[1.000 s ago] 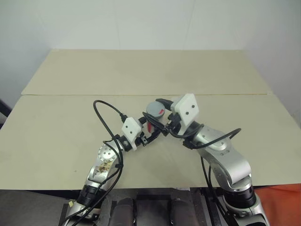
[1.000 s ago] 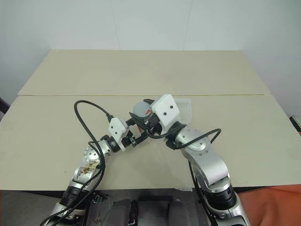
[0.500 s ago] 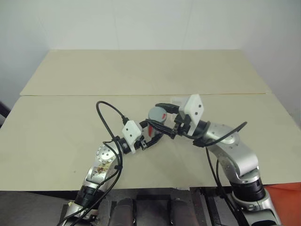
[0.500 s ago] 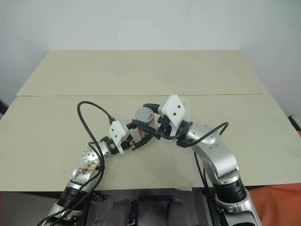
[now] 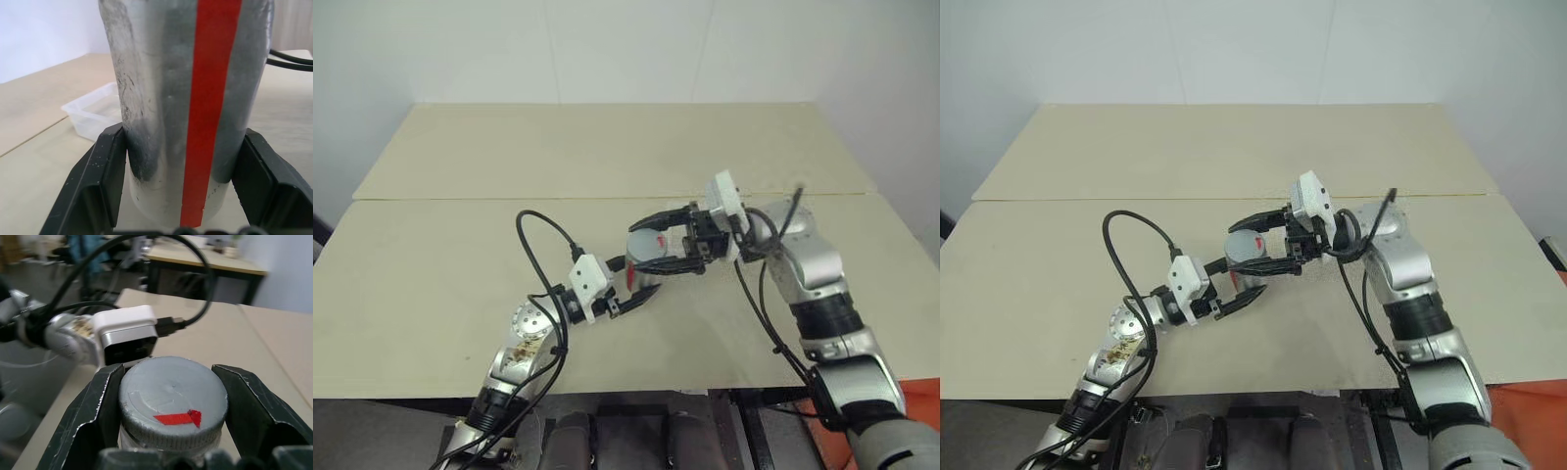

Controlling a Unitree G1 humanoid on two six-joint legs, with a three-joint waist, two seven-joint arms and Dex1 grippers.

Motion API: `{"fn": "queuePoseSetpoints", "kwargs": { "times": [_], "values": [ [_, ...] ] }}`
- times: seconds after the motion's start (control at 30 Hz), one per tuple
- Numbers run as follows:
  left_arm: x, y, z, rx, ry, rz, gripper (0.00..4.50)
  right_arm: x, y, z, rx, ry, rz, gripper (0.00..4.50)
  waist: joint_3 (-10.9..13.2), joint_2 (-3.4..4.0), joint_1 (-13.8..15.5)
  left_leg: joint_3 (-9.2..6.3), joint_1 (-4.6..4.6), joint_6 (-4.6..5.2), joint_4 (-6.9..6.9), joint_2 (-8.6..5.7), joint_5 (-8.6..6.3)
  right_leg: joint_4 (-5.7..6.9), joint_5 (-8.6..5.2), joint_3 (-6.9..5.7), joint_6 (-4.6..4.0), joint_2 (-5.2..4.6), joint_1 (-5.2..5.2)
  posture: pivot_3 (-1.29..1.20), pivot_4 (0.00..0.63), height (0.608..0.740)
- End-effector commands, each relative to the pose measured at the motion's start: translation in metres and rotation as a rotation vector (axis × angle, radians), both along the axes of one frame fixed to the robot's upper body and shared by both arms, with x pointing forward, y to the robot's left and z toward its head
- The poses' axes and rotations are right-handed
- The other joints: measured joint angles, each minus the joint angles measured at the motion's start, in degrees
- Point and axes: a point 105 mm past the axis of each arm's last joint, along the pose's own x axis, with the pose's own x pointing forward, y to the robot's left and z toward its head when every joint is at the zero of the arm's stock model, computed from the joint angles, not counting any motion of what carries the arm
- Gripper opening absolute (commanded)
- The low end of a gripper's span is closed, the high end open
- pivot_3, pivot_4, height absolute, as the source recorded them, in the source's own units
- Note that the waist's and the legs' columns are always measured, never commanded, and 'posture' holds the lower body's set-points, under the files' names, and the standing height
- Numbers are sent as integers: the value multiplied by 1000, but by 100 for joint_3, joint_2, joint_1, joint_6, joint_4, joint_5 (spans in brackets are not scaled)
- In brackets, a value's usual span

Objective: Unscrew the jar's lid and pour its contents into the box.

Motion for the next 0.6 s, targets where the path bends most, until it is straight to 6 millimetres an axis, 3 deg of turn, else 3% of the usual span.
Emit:
{"fn": "queuePoseSetpoints", "kwargs": {
  "times": [0.03,0.37,0.53,0.6],
  "values": [
    [-1,-1,15,-41,-50,-3,2767,-1,2,3,-35,-23,111,2908,0,0,0,-1,0,0,-1,1,0,0,0,0,0,0,0,0,150,740],
    [-1,-1,14,-39,-50,-4,2767,8,3,8,-33,-2,138,2908,0,0,6,0,0,0,0,2,0,1,1,0,-1,-3,-1,0,150,740],
    [-2,-1,12,-42,-42,-1,2767,8,-2,17,13,-4,130,4376,0,0,6,1,0,0,-1,3,0,2,1,0,-2,-5,-2,0,150,740],
    [-2,-1,12,-50,-35,2,2767,7,-5,21,44,-45,126,4466,0,0,7,0,0,0,-1,4,0,2,1,0,-2,-4,-3,0,150,740]
  ]
}}
